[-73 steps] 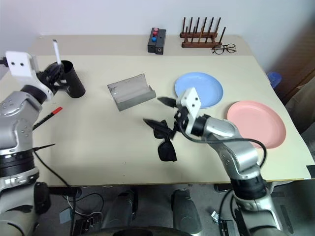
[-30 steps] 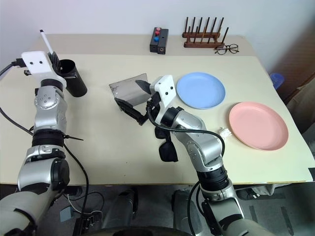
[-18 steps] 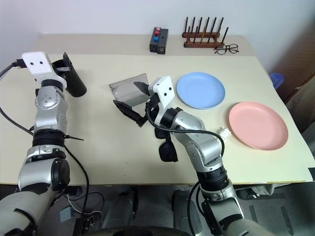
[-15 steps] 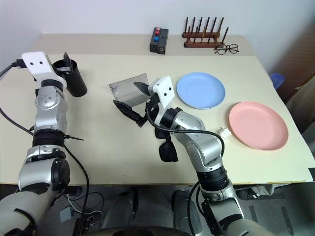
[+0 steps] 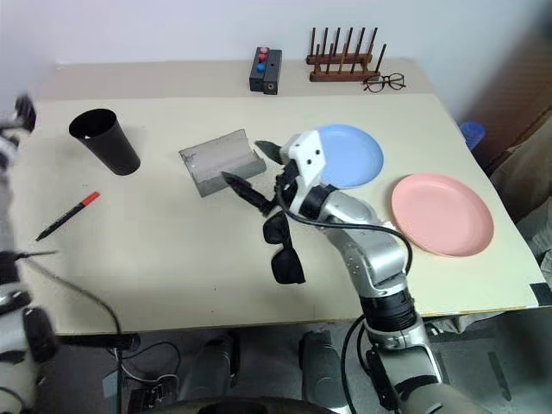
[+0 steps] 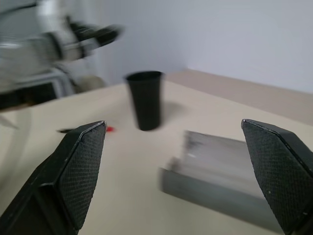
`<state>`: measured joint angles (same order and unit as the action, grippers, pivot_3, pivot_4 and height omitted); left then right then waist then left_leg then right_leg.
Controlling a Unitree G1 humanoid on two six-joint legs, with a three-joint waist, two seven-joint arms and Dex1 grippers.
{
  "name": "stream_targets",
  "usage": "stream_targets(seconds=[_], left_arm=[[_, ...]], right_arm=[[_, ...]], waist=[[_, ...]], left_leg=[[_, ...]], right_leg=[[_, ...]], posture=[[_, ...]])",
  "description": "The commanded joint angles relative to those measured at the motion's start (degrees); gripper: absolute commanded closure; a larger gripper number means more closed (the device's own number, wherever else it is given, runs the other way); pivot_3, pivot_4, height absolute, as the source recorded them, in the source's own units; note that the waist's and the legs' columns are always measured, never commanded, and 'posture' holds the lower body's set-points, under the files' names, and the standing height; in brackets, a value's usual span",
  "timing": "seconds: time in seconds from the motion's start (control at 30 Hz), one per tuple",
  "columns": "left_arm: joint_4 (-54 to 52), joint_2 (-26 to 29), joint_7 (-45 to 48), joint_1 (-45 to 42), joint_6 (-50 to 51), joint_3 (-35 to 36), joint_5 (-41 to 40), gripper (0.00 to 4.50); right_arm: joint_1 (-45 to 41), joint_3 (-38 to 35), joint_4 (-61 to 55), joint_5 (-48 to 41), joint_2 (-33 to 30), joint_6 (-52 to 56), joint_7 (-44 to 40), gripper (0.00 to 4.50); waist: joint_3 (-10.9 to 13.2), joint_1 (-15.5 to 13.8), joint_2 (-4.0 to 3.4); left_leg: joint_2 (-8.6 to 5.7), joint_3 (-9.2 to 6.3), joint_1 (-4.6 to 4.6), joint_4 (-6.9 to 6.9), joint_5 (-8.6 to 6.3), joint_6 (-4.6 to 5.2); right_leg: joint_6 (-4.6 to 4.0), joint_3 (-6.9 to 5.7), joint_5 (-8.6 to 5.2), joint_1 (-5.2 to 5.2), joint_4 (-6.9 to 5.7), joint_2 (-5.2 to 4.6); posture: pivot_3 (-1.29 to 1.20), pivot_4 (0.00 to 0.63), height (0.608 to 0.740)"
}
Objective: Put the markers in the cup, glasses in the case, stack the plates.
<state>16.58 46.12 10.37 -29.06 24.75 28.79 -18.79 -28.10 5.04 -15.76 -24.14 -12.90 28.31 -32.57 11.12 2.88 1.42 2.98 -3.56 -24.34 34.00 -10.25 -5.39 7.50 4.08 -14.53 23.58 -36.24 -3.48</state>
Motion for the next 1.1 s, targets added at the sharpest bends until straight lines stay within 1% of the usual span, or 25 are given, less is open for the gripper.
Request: stream_targets(seconds=[0.03, 0.1, 0.17, 0.2, 0.3, 0.37, 0.53, 0.7, 0.8, 1.0, 1.03, 1.07, 1.1], left_arm=[[-5.2, 5.3, 6.2, 5.4, 15.1, -2.1, -1.8, 0.04], [-5.9, 6.7, 8.4, 6.7, 22.6, -3.6, -3.1, 0.04], [-6.9, 8.0, 12.0, 7.8, 26.5, -6.6, -3.4, 0.04], [-7.3, 8.4, 13.6, 8.3, 27.3, -7.6, -3.5, 0.04], [-5.4, 9.7, 18.0, 7.4, 28.8, -12.1, -2.4, 0.04], [-3.8, 10.4, 20.3, 6.5, 28.7, -14.8, -1.3, 0.04], [1.4, 12.2, 23.9, 3.2, 30.0, -21.4, 2.0, 0.04], [4.3, 13.3, 25.8, 0.4, 33.1, -23.1, 2.8, 0.04], [5.0, 13.0, 25.8, 0.0, 33.5, -22.7, 3.2, 0.78], [1.5, 12.4, 25.6, 2.3, 35.5, -21.4, 2.4, 3.68], [0.9, 12.3, 25.5, 2.7, 35.8, -21.0, 2.3, 4.23], [-0.2, 12.1, 25.4, 3.2, 35.9, -20.5, 2.1, 4.42], [-1.4, 12.0, 25.3, 3.9, 35.5, -20.0, 2.1, 4.42]], right_arm=[[-0.2, -1.1, -2.1, -2.3, -0.9, 0.4, -1.5, 0.0], [0.5, -1.2, -3.5, -4.1, -2.7, 2.1, -3.8, 0.0], [1.7, -0.6, -6.3, -6.7, -6.0, 4.3, -8.0, 0.0], [2.2, -0.3, -7.4, -7.7, -7.5, 5.0, -9.7, 0.0], [4.6, 0.3, -11.8, -12.3, -15.5, 8.9, -18.0, 0.0], [5.3, 0.6, -13.0, -13.1, -18.4, 9.3, -20.1, 0.0], [6.1, 0.3, -13.1, -11.9, -19.3, 8.3, -18.9, 0.0], [8.1, 0.0, -14.0, -11.5, -19.4, 7.8, -17.7, 0.0], [8.9, 0.3, -14.2, -10.9, -19.6, 7.4, -17.5, 0.0], [8.6, 1.1, -12.8, -9.8, -19.7, 6.2, -18.1, 0.0], [8.5, 1.2, -12.5, -9.6, -19.7, 6.0, -18.3, 0.0], [8.4, 1.3, -12.2, -9.4, -19.6, 5.7, -18.5, 0.0], [8.3, 1.4, -12.0, -9.3, -19.6, 5.5, -18.6, 0.0]], waist=[[0.0, -0.2, 0.01], [0.0, -0.7, 0.06], [0.0, -0.9, 0.07], [0.0, -0.9, 0.07], [0.0, -0.8, 0.05], [0.0, -0.6, 0.06], [0.0, -0.2, 0.06], [0.0, -0.3, 0.06], [0.0, -0.3, 0.06], [0.0, -0.2, 0.06], [0.0, -0.2, 0.06], [0.0, -0.2, 0.06], [0.0, -0.3, 0.06]], left_leg=[[0.01, 0.01, 0.0, 0.01, 0.0, 0.0], [0.0, 0.01, -0.02, 0.04, 0.0, -0.01], [-0.01, 0.02, -0.05, 0.09, 0.0, -0.02], [-0.02, 0.03, -0.08, 0.1, -0.01, -0.02], [-0.03, 0.06, -0.09, 0.09, -0.01, -0.03], [0.0, 0.06, -0.07, 0.07, -0.01, -0.02], [0.01, 0.06, -0.06, 0.05, -0.01, -0.02], [0.0, 0.08, -0.1, 0.03, -0.01, -0.01], [0.0, 0.08, -0.09, 0.04, -0.01, -0.01], [0.01, 0.08, -0.08, 0.04, -0.01, -0.01], [0.01, 0.08, -0.08, 0.04, -0.01, -0.01], [0.01, 0.08, -0.08, 0.04, -0.01, -0.01], [0.01, 0.08, -0.08, 0.04, -0.01, -0.01]], right_leg=[[-0.07, 0.0, -0.04, 0.0, 0.02, 0.0], [-0.22, 0.0, -0.12, -0.02, 0.04, -0.03], [-0.28, -0.01, -0.15, -0.04, 0.12, -0.06], [-0.29, -0.01, -0.15, -0.05, 0.15, -0.09], [-0.37, 0.0, -0.2, -0.02, 0.17, -0.11], [-0.43, -0.01, -0.23, 0.0, 0.15, -0.08], [-0.48, 0.02, -0.23, 0.12, 0.08, -0.05], [-0.45, 0.02, -0.25, 0.14, 0.11, -0.06], [-0.45, 0.02, -0.24, 0.14, 0.1, -0.06], [-0.45, 0.03, -0.24, 0.14, 0.08, -0.06], [-0.45, 0.03, -0.24, 0.14, 0.07, -0.06], [-0.45, 0.03, -0.24, 0.14, 0.07, -0.06], [-0.45, 0.03, -0.24, 0.14, 0.07, -0.06]], posture=[[0.0, 0.15, 0.738], [0.0, 0.15, 0.738], [0.0, 0.15, 0.738], [0.0, 0.15, 0.738], [0.0, 0.15, 0.738], [0.0, 0.15, 0.738], [0.0, 0.15, 0.738], [0.0, 0.15, 0.738], [0.0, 0.15, 0.738], [0.0, 0.15, 0.738], [0.0, 0.15, 0.738], [0.0, 0.15, 0.738], [0.0, 0.15, 0.738]])
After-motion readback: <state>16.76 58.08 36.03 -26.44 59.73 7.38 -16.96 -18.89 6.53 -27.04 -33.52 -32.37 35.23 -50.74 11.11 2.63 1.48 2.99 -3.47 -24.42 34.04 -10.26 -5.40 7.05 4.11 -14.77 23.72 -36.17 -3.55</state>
